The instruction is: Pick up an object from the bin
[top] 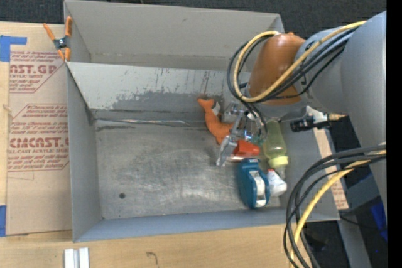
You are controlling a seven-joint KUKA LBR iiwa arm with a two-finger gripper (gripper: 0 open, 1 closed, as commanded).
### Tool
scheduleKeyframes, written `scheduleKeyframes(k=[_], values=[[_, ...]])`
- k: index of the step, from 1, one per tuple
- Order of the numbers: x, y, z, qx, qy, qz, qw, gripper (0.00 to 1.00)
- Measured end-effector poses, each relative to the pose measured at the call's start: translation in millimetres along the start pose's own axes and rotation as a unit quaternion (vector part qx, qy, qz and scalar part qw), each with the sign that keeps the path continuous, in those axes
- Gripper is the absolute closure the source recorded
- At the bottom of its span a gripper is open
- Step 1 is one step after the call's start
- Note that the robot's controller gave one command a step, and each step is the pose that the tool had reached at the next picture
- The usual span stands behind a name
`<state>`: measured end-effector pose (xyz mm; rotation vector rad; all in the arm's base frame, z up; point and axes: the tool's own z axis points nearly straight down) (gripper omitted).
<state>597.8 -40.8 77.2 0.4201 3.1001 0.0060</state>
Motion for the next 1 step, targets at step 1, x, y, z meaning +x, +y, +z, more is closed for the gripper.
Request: scheduleKeyframes(k=[1], values=[[-2.1,2.8,-3.2,-0.002,-0.0112,0.088,0.9961,1.0]])
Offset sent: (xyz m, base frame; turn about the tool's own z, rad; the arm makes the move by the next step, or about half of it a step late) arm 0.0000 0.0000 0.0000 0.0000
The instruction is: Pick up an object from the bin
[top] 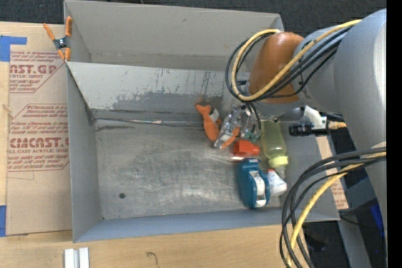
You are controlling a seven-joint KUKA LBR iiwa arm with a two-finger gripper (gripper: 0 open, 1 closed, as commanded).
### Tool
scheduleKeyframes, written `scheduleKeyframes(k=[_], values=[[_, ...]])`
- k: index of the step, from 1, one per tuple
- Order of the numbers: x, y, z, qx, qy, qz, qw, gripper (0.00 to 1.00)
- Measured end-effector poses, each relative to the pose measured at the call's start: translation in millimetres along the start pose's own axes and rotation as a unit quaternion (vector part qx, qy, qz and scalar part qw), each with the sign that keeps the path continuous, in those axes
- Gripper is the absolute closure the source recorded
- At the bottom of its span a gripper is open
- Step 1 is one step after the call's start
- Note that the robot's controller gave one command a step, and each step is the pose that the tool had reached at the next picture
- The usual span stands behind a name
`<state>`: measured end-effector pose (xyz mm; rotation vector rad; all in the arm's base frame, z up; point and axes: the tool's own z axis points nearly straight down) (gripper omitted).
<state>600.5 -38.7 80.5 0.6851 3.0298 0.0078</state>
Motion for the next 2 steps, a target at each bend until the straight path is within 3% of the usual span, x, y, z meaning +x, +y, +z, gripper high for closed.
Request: scheduleKeyframes(k=[1,2], values=[[0.0,0,0,0.0,0.0,0.0,1.0,1.0],[-2.3,2,-33,0.005,0.0143,-0.001,0.9999,1.0]])
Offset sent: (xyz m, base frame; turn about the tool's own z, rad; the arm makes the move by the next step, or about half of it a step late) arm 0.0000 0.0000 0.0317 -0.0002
